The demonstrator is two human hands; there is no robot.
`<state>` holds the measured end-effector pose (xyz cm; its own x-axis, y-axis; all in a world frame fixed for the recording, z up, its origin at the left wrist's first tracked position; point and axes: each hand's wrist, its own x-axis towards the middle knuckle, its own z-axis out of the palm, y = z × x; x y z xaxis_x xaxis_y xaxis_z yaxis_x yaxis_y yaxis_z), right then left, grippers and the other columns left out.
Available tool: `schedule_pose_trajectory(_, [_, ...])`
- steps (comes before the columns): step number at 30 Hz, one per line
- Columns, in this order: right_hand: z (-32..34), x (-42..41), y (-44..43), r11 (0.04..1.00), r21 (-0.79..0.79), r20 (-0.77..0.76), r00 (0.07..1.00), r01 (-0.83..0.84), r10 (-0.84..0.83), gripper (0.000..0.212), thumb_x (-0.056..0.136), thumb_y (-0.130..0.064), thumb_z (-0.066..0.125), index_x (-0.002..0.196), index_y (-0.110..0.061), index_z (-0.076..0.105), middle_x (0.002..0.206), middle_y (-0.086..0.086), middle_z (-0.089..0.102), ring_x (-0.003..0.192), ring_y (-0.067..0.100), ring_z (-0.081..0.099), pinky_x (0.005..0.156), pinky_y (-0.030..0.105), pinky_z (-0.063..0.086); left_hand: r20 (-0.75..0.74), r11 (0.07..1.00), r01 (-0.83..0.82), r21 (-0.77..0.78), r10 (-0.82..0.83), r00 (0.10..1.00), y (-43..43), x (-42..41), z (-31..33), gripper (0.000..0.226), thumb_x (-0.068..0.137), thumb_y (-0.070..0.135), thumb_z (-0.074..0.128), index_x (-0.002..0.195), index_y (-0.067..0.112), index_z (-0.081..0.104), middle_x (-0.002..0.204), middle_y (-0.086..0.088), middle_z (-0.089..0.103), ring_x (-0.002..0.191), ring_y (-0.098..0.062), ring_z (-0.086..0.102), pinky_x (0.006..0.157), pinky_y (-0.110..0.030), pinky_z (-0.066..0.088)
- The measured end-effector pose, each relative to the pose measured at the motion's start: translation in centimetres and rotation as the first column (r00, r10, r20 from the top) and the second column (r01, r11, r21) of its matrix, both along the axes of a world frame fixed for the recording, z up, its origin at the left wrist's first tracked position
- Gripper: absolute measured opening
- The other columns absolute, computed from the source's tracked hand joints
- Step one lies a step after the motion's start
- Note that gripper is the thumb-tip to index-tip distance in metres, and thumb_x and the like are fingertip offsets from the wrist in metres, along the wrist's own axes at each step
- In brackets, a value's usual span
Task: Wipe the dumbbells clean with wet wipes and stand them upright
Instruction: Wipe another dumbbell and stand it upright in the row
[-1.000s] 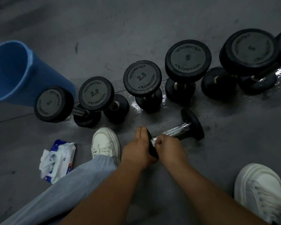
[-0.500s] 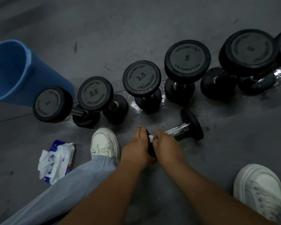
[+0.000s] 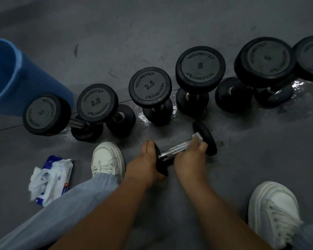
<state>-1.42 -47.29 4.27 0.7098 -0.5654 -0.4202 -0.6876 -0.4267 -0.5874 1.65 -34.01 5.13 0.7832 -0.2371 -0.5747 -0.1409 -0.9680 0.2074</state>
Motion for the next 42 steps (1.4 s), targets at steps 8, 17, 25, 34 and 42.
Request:
schedule_pose_trajectory(8, [-1.7,-1.9,-0.5,0.976,0.184,0.248,0.955,0.116,-0.161,0.063,0.083,0.002,0.049,0.143,-0.013,0.041,0.134,0.002,0.041,0.114,0.011,0.055,0.101,0.026,0.044,0.006,1.0,0.015,0.002,-0.015,1.0,0.0,0.0,-0.1,0.11,0.066,0.047,0.078,0.15,0.02,0.013,0.157,0.004,0.018,0.114,-0.026,0.061,0.082,-0.036,0.048])
schedule_pose_trajectory(17, [-2.6,-0.5,-3.5,-0.573,0.742,-0.665,0.278,0.347,-0.693,0.024,0.097,-0.009,0.038,0.075,-0.013,0.047,0.051,-0.003,0.046,0.042,0.004,0.042,0.042,0.011,0.029,-0.008,1.0,0.01,0.008,-0.01,1.0,0.0,0.3,-0.1,0.12,0.061,0.051,0.081,0.151,0.021,0.009,0.159,0.005,0.013,0.118,-0.025,0.059,0.087,-0.036,0.049])
schedule_pose_trajectory(25, [-1.5,-0.4,-3.1,-0.649,0.738,-0.674,0.262,0.185,-0.691,0.021,0.098,-0.01,0.041,0.084,-0.006,0.057,0.063,0.001,0.064,0.046,0.002,0.059,0.038,0.01,0.032,-0.008,1.0,0.016,0.018,-0.016,1.0,0.0,0.4,0.2,0.118,0.062,0.05,0.082,0.152,0.02,0.011,0.159,0.004,0.015,0.118,-0.024,0.06,0.086,-0.035,0.049])
schedule_pose_trajectory(34, [-2.6,0.9,-2.1,-0.397,0.785,-0.568,0.298,0.475,-0.767,0.013,0.094,-0.025,0.058,0.084,-0.018,0.054,0.062,-0.009,0.048,0.04,-0.001,0.047,0.032,0.009,0.026,-0.006,1.0,0.02,0.02,-0.02,1.0,-0.2,0.4,0.4,0.118,0.063,0.048,0.082,0.152,0.019,0.01,0.159,0.004,0.015,0.119,-0.025,0.059,0.087,-0.036,0.048])
schedule_pose_trajectory(42, [-2.2,2.8,-1.8,-0.073,0.736,-0.468,0.429,0.673,-0.773,0.015,0.089,-0.031,0.066,0.081,-0.021,0.058,0.063,-0.005,0.044,0.049,0.003,0.036,0.033,0.013,0.025,-0.021,1.0,0.009,-0.006,-0.009,1.0,-0.1,0.7,0.2,0.119,0.061,0.049,0.083,0.151,0.02,0.012,0.157,0.004,0.018,0.119,-0.024,0.058,0.089,-0.037,0.05])
